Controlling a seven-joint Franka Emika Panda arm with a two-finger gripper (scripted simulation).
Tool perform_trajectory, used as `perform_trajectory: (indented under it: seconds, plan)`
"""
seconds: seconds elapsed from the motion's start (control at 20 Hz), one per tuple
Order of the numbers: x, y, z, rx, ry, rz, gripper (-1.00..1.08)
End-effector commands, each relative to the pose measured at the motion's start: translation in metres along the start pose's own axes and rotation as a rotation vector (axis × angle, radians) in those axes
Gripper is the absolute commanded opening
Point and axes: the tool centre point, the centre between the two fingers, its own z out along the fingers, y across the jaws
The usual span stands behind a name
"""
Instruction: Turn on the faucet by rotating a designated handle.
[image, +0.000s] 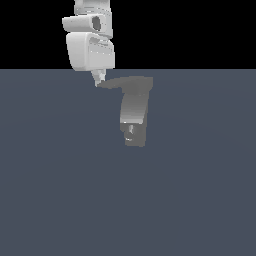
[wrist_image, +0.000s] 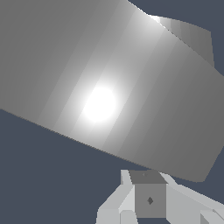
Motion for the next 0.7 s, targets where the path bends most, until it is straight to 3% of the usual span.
perform_trajectory:
  seconds: [0.0,0.65]
  plan:
    - [0.009,0.006,0.000,-0.003,0.003,0.006,-1.00]
    - [0.035,0.038,0.000,-0.004,0.003,0.004,-1.00]
